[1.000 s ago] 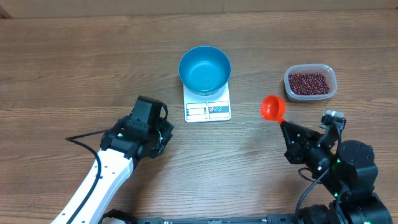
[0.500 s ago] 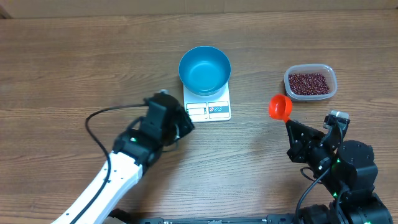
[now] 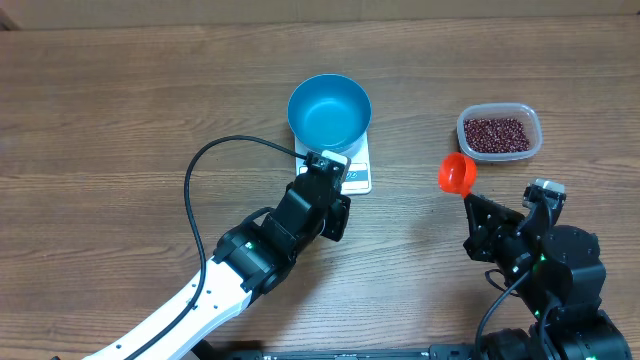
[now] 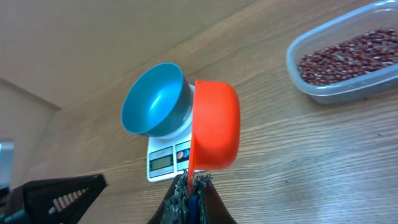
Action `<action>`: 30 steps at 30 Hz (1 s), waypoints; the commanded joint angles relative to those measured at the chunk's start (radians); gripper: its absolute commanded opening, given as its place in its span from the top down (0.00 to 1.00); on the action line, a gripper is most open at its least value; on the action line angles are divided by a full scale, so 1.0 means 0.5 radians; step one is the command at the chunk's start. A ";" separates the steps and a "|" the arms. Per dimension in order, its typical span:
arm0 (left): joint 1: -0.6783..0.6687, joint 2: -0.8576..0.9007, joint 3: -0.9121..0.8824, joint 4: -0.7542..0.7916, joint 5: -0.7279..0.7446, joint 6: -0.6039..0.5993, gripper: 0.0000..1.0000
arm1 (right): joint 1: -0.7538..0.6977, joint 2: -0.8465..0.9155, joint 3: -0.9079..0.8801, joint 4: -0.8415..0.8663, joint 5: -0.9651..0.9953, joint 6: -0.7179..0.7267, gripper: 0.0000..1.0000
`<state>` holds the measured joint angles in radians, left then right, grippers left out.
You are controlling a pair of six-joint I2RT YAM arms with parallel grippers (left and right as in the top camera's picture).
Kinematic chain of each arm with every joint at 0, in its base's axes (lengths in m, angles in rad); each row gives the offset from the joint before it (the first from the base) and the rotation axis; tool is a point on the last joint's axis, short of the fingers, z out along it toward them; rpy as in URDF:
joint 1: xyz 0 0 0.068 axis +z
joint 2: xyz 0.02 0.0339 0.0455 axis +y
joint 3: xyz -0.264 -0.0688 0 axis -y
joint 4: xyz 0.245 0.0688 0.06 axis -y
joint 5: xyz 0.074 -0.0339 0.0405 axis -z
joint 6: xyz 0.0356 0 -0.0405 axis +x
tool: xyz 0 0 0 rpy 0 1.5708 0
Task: Scoop item into bowl and weigh 150g on scale
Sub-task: 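Move the left gripper forward to the scale's buttons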
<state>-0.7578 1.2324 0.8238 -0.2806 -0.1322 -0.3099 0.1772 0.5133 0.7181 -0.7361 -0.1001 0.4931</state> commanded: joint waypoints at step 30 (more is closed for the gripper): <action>0.003 0.729 0.021 0.558 -0.124 0.890 0.96 | -0.009 -0.011 0.044 -0.017 0.118 -0.024 0.96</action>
<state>-0.7578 1.5597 0.8238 -0.0277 -0.1513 0.1116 0.1772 0.5133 0.7181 -0.7498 -0.0513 0.4923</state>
